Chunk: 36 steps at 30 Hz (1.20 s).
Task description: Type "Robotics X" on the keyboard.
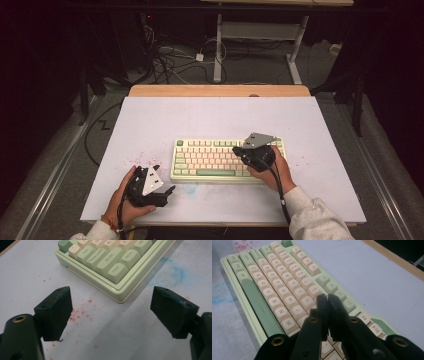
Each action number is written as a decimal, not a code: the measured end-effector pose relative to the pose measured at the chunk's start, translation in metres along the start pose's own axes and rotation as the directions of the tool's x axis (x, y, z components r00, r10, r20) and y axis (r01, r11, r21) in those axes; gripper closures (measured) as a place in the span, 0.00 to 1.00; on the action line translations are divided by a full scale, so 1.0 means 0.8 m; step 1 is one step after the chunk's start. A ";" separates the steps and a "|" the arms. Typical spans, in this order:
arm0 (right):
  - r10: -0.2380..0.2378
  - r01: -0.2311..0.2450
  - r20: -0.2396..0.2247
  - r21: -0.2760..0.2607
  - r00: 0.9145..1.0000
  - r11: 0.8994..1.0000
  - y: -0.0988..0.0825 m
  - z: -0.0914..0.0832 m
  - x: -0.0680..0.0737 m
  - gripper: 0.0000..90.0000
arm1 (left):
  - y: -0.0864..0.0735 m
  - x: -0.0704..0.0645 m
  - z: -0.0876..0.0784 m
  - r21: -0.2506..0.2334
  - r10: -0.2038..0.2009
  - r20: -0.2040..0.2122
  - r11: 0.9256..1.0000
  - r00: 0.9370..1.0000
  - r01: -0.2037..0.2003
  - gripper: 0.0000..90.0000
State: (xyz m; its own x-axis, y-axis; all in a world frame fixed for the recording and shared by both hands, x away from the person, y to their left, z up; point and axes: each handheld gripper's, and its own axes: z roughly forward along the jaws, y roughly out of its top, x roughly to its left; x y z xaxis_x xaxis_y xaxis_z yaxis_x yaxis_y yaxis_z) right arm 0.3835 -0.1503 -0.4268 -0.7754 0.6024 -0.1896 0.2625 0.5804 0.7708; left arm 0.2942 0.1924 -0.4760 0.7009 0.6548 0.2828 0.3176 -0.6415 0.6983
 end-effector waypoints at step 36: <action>0.020 0.012 0.165 -0.190 0.986 0.982 -0.054 -0.095 0.014 0.26 | 0.015 0.023 -0.008 -0.028 -0.143 0.129 0.989 0.981 0.148 0.87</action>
State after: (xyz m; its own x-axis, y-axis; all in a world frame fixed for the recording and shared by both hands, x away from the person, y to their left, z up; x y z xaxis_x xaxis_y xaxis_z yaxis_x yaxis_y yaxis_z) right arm 0.3199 -0.2101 -0.4163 -0.6647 0.6960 -0.2718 0.1392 0.4728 0.8701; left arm 0.3067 0.1994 -0.4583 0.7245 0.6830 0.0926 0.3999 -0.5260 0.7506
